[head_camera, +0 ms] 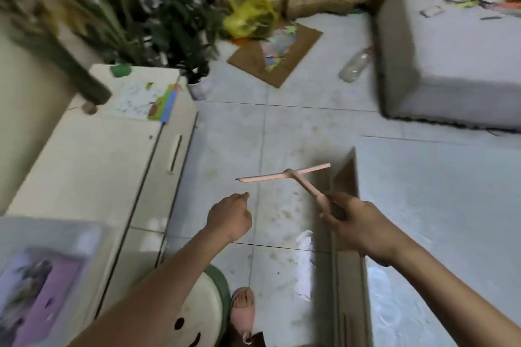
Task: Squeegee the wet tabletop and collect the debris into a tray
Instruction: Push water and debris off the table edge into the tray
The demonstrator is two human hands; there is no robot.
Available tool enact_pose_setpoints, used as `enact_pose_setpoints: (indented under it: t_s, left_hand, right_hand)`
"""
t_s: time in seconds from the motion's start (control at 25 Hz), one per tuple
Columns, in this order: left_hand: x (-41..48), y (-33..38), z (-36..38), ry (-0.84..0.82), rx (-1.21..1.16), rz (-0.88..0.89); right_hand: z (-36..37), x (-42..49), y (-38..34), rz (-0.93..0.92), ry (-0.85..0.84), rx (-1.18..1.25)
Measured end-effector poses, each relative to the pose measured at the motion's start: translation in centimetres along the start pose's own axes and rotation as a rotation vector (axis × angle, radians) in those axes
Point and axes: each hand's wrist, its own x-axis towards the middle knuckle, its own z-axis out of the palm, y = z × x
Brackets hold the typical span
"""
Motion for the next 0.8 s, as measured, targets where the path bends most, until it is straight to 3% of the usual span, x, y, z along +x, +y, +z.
enact_pose_setpoints:
  t_s: [0.28,0.4,0.52,0.64,0.72,0.8]
  left_hand:
    - [-4.2,-21.4,-1.8,0.12,-0.372,-0.465]
    - [-7.7,-28.6,-1.5,0.274,-0.506,-0.677]
    - [-12.2,-35.0,-0.2,0.543,-0.516,-0.929]
    - [-16.8,-39.9,2.7,0.548,-0.508,-1.169]
    - [-19.3,-42.4,5.2,0.482,-0.541,-1.223]
    - [-20.5,-44.2,7.6,0.544,-0.605,-1.171]
  right_hand:
    - [9.4,8.3,-16.3,-0.239,-0.171,-0.148]
    - [13.9,10.3,-21.9,-0.32,-0.264,-0.188]
    - [18.2,11.3,-26.4,-0.412,-0.336,-0.243]
    - [21.9,11.6,-29.4,-0.513,-0.372,-0.34]
    - [24.0,11.5,-30.7,-0.567,-0.401,-0.395]
    - [25.6,11.5,-31.3,-0.592,-0.424,-0.431]
